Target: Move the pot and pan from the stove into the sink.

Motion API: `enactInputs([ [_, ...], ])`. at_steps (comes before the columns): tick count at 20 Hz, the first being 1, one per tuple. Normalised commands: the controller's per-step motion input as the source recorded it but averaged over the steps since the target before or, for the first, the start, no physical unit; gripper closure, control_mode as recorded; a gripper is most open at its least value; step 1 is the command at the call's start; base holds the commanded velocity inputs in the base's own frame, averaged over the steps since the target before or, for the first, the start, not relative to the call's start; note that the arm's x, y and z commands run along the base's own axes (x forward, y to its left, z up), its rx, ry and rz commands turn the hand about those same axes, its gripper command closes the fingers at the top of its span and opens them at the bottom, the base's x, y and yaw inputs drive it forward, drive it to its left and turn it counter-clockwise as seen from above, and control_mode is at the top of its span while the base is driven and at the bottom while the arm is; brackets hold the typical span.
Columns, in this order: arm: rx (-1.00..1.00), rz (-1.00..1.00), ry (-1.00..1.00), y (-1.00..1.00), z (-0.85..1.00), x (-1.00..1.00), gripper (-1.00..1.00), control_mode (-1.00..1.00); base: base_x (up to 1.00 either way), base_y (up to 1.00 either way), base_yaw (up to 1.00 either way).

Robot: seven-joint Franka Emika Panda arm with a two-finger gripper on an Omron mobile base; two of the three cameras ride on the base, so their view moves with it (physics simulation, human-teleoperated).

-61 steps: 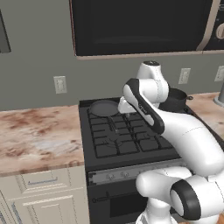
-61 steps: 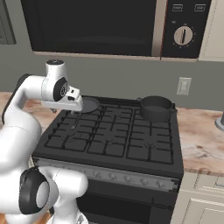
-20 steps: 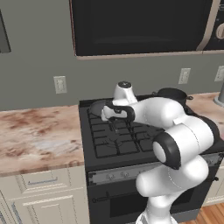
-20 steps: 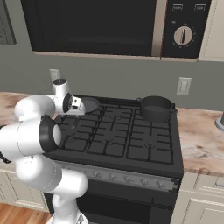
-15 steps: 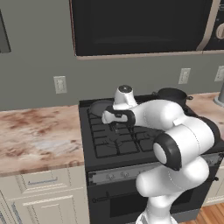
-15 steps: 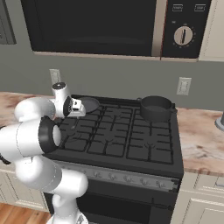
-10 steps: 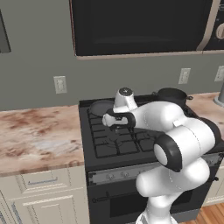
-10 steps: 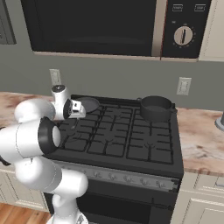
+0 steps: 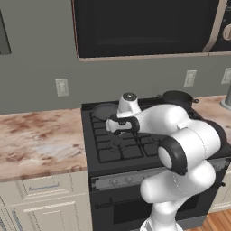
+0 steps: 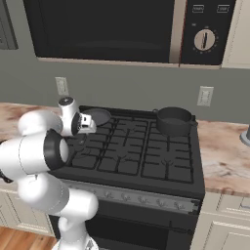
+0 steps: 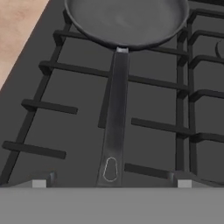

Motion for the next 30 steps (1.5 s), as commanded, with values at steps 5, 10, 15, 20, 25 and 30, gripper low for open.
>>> enactInputs([
  [5, 0.0, 0.0, 0.0, 0.0, -0.13, 0.15, -1.0, -1.0, 0.0, 0.0, 0.0],
  [10, 0.0, 0.0, 0.0, 0.0, -0.15, 0.24, -1.0, -1.0, 0.0, 0.0, 0.0],
  [15, 0.0, 0.0, 0.0, 0.0, -0.24, 0.16, -1.0, -1.0, 0.0, 0.0, 0.0],
  [20, 0.0, 0.0, -0.01, 0.02, -0.27, 0.07, -1.0, -1.0, 0.0, 0.0, 0.0],
  [25, 0.0, 0.0, -0.01, 0.03, -0.24, 0.0, -1.0, -1.0, 0.0, 0.0, 0.0],
  [30, 0.0, 0.0, 0.0, 0.01, -0.08, 0.0, 1.0, -1.0, 0.0, 0.0, 0.0],
])
